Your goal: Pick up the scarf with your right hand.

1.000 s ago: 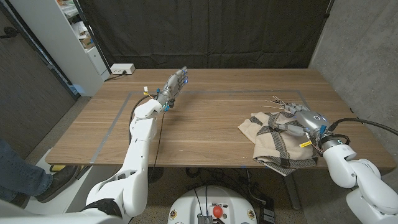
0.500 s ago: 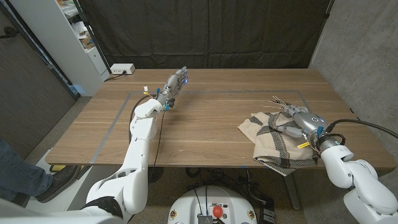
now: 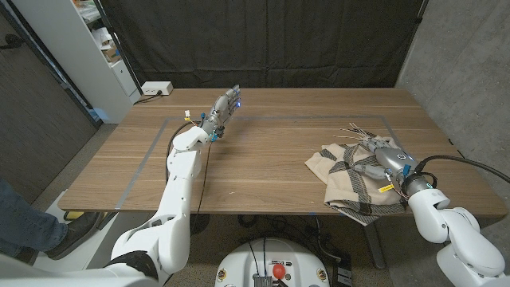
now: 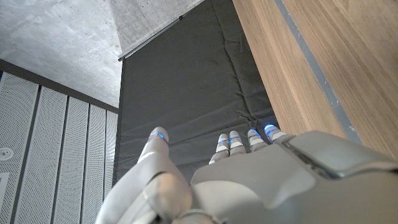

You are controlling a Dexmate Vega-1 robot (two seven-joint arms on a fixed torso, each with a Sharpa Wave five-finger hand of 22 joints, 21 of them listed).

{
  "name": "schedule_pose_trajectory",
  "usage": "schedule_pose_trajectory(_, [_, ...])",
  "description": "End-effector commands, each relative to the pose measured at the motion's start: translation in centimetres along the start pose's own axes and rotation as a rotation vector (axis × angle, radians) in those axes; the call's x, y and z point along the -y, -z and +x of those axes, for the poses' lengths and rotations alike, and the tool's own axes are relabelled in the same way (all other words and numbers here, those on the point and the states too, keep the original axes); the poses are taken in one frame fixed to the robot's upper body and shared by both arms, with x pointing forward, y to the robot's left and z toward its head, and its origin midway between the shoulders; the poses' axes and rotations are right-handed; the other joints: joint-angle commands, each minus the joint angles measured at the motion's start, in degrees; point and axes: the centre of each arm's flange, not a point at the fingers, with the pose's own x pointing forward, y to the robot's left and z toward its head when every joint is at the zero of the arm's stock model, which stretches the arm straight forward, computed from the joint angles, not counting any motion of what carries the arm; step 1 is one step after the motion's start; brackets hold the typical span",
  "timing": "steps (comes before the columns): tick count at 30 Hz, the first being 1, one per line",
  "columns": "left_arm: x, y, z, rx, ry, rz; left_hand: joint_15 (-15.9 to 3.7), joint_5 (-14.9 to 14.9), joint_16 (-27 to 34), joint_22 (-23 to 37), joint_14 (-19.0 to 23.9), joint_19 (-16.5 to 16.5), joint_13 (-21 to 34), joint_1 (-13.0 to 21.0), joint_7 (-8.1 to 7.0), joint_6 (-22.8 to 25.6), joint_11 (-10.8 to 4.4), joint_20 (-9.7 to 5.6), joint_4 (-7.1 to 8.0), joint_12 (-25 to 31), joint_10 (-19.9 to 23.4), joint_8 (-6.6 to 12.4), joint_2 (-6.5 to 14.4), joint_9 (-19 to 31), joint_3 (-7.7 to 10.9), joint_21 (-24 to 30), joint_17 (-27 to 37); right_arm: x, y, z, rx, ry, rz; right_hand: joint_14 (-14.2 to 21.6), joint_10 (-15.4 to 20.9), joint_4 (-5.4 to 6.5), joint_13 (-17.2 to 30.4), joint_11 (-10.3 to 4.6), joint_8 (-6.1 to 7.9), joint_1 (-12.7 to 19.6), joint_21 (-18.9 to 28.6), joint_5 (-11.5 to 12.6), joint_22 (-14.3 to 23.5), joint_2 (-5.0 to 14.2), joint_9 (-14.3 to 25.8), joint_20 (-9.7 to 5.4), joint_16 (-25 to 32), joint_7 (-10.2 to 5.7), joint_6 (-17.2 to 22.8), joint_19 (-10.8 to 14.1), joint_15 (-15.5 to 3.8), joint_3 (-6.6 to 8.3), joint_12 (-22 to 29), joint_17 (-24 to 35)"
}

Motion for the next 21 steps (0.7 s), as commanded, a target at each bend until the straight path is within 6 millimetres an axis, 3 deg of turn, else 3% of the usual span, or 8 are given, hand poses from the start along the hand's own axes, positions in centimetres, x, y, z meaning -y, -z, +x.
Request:
schedule_pose_trajectory(1, [0.4,0.3,-0.1,-0.012,0.004,0.001,0.34,-0.02,0.16,0.18,-0.13,-3.89,0.28,0.2,-0.16,0.06,-0.01,0.46,-0.14,0.07,-0.09,0.18,0.45,0.23,-0.09,0.05,0.21,-1.2,0.0,-0.1,-0.009,-0.019,0.024,-0.11,-0.1,-0.17,0.22,0.42,0.26,0.65,-0.13,0.43,0.21,-0.18,0.13,0.04,0.03,-0.25,0.0,0.6,0.07,-0.2,0.39,0.07])
schedule_pose_trajectory(7, [0.5,0.4,-0.5,-0.014,0.0,-0.004,0.54,-0.03,0.19,0.2,-0.08,-3.97,0.29,0.17,-0.23,-0.02,-0.04,1.36,-0.13,0.05,-0.11,0.14,0.46,0.23,-0.11,0.06,0.22,-2.1,0.0,-0.1,-0.009,-0.033,0.04,-0.09,-0.12,-0.19,0.17,1.1,0.45,0.8,-0.15,0.57,0.21,-0.2,0.13,0.05,0.09,-0.66,0.15,0.67,0.04,-0.24,0.48,0.06])
schedule_pose_trajectory(21, [0.7,0.5,-0.7,-0.011,0.0,-0.005,1.22,-0.04,0.22,0.22,-0.06,-4.13,0.3,0.13,-0.19,0.01,-0.02,1.15,-0.11,0.09,0.0,0.15,0.47,0.24,-0.14,0.06,0.24,-2.7,0.3,0.2,-0.018,-0.062,0.035,0.04,-0.29,-0.25,0.12,1.06,0.49,1.15,-0.19,0.78,0.21,-0.17,0.12,0.04,0.22,-0.88,-0.15,0.76,0.06,-0.24,0.53,0.06])
